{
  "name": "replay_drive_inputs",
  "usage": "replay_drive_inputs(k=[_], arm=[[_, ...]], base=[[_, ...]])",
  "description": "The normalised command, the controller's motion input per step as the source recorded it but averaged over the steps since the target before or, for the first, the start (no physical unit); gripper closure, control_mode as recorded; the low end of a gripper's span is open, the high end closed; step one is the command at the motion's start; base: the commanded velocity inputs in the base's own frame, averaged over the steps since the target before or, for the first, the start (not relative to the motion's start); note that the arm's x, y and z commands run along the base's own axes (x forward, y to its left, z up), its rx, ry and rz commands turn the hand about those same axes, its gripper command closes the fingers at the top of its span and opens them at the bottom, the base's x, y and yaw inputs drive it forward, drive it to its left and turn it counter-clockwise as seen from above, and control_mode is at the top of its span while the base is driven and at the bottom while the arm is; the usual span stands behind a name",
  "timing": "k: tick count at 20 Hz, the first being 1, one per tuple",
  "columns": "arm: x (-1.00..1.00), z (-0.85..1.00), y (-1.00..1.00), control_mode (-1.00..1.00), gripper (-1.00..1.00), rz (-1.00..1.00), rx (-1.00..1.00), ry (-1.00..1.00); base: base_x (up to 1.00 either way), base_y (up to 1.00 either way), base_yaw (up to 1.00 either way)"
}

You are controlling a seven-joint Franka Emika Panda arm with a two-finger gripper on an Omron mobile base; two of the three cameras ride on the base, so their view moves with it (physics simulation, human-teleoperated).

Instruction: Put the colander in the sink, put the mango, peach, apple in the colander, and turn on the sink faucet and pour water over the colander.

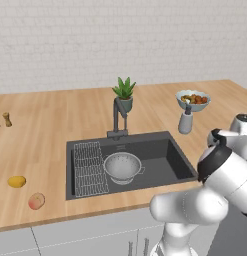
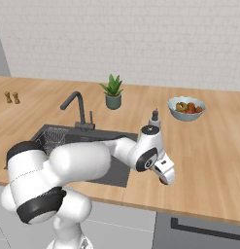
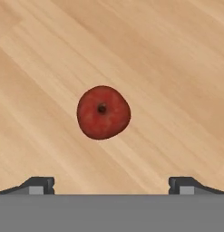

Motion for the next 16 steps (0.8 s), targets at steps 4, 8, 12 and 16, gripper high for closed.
replay_drive_inputs(k=[4,8,12,16], arm=[[0.01,-0.26,-0.14,-1.0,-1.0,0.01,0.0,0.0],[0.08,-0.23,-0.08,-1.0,-1.0,0.01,0.0,0.0],[0.23,-0.11,-0.04,-1.0,-1.0,0.01,0.0,0.0],[0.26,-0.06,-0.11,-1.0,-1.0,0.04,0.0,0.0]], base=[[0.0,0.0,0.0],[0.0,0.0,0.0],[0.0,0.0,0.0],[0.0,0.0,0.0]])
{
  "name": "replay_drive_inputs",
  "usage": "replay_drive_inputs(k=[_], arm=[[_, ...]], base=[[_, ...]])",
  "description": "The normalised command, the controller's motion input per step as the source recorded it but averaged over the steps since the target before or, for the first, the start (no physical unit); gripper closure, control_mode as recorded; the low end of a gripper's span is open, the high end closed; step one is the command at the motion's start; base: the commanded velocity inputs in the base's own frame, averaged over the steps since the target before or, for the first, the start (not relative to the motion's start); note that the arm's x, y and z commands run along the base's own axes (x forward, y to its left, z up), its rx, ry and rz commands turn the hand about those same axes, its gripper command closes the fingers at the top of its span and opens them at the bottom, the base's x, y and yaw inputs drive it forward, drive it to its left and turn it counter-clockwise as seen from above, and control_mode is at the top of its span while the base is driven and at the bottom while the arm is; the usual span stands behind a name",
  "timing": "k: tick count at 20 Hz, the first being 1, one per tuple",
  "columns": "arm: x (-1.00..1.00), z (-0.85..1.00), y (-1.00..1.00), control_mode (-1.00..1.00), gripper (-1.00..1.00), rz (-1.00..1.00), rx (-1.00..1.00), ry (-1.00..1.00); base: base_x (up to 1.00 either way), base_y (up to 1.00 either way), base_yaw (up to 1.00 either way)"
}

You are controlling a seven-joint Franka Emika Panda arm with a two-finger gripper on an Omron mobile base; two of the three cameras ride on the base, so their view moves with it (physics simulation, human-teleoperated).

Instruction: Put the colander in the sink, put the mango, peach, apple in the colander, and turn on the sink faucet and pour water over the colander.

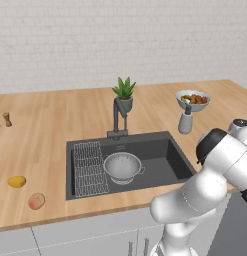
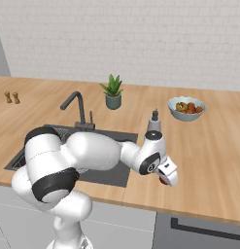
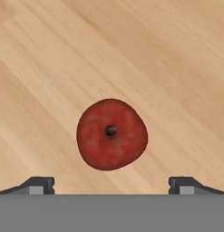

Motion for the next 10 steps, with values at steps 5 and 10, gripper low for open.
replay_drive_inputs(k=[5,10], arm=[[0.02,-0.1,-0.18,-1.0,-1.0,0.02,0.0,0.0],[0.02,-0.03,-0.05,-1.0,-1.0,0.0,0.0,0.01]], base=[[0.0,0.0,0.0],[0.0,0.0,0.0]])
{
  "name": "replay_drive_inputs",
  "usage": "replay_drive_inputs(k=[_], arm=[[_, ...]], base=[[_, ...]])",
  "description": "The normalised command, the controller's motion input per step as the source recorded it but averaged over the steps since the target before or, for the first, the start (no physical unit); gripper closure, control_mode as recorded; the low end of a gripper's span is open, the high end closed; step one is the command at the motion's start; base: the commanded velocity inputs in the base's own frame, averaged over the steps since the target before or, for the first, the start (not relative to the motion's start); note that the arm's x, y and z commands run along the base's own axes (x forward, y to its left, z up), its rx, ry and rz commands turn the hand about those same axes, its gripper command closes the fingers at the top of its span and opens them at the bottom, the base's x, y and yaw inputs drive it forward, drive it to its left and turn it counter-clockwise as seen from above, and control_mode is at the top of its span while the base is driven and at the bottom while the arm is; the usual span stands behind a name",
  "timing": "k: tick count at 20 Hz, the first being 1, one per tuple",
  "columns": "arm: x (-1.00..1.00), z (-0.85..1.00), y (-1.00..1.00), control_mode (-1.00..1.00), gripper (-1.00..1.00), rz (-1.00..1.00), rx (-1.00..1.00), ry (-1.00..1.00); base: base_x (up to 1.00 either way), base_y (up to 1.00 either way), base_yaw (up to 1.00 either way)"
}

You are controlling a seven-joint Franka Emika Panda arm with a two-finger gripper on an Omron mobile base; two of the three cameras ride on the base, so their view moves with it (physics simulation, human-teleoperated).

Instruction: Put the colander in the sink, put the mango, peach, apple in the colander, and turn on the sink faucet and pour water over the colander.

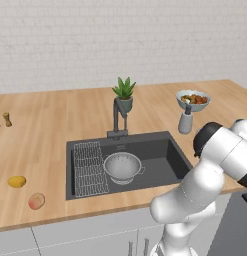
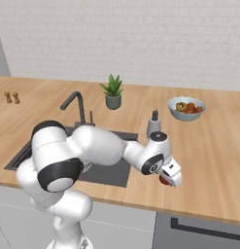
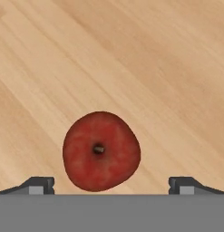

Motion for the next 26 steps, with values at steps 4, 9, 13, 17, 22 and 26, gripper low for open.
replay_drive_inputs(k=[4,9,13,17,22,26], arm=[[0.05,-0.09,-0.01,-1.0,-1.0,0.0,0.0,0.0],[0.07,-0.15,0.0,-1.0,-1.0,0.0,0.0,0.0],[0.11,-0.11,-0.04,-1.0,-1.0,0.0,0.0,0.0],[0.19,-0.04,-0.08,-1.0,-1.0,0.0,0.0,0.0],[0.13,-0.07,-0.09,-1.0,1.0,0.0,0.0,0.0],[0.06,-0.04,-0.05,-1.0,1.0,0.0,0.0,0.0]], base=[[0.0,0.0,0.0],[0.0,0.0,0.0],[0.0,0.0,0.0],[0.0,0.0,0.0],[0.0,0.0,0.0],[0.0,0.0,0.0]])
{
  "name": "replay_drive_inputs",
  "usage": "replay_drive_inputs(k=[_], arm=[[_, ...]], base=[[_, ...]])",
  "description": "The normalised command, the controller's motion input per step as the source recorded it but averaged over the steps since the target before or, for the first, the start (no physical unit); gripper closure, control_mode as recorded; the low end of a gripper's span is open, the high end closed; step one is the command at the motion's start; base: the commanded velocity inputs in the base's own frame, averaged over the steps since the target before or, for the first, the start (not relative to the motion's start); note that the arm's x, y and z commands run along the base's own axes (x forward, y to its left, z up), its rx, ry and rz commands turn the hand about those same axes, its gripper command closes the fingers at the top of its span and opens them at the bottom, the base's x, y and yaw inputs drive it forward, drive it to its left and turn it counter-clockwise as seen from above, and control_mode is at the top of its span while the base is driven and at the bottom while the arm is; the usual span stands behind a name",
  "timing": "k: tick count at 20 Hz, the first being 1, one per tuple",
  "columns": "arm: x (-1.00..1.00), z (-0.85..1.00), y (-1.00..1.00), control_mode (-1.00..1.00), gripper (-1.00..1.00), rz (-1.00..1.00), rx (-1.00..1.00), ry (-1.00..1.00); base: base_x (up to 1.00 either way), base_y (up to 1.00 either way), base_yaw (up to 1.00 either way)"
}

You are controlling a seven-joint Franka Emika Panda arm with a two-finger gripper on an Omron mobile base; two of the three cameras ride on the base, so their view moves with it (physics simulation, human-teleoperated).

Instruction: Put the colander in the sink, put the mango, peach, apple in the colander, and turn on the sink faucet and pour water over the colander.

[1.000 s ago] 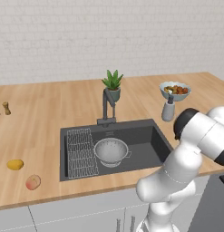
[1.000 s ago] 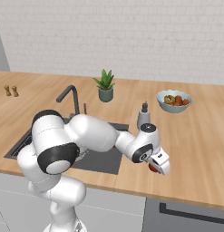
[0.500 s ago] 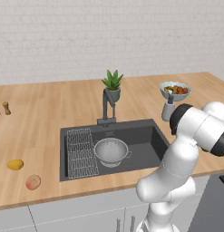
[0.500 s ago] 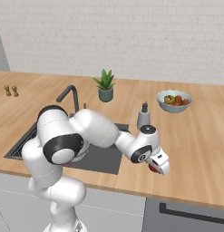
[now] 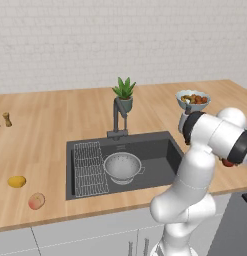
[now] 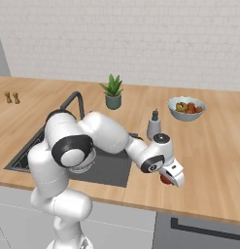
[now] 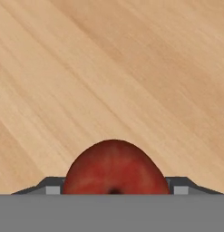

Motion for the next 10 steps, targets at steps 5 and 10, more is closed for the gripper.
replay_drive_inputs(k=[5,10], arm=[[0.01,0.09,0.0,-1.0,1.0,0.03,0.0,0.0],[-0.02,0.3,0.25,-1.0,1.0,0.05,0.0,0.0]], base=[[0.0,0.0,0.0],[0.0,0.0,0.0]])
